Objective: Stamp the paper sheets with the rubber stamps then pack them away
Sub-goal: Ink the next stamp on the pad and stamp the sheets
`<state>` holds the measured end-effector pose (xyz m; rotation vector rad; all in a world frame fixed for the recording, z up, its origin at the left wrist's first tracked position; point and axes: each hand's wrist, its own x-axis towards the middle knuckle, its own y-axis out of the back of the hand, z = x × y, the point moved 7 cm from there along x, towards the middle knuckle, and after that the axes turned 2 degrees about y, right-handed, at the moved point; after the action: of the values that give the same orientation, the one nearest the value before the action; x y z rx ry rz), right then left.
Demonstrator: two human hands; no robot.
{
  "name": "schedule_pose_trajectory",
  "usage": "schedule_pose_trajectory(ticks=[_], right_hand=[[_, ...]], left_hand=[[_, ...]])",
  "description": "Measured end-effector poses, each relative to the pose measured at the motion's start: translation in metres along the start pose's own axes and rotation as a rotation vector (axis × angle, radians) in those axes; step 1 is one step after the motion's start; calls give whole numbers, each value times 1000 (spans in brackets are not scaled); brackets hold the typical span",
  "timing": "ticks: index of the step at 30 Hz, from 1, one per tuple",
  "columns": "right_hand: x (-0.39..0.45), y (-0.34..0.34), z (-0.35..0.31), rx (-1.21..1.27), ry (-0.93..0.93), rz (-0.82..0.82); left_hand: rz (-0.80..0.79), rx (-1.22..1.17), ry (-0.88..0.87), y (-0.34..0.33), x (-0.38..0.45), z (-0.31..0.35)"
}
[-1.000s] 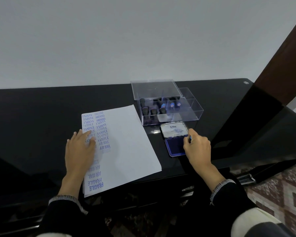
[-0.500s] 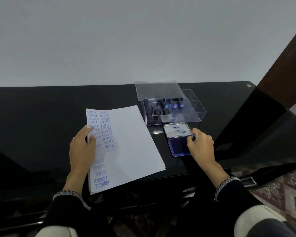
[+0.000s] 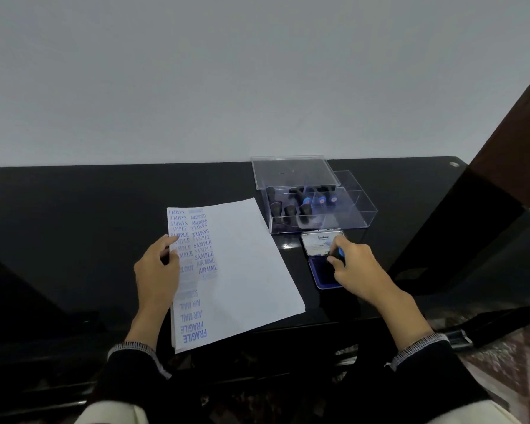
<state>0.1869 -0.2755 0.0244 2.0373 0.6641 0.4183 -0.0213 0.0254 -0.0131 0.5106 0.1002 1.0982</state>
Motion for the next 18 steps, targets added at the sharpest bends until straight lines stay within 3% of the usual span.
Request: schedule_pose_trajectory(ticks=[11,18], right_hand=[[15,-13,-10,-103,-76,-200],[10,-12,0,53,-103,-110]], left_hand=[[20,-35,5,1,2,-6],[27,-28,-15,1,4,-7]])
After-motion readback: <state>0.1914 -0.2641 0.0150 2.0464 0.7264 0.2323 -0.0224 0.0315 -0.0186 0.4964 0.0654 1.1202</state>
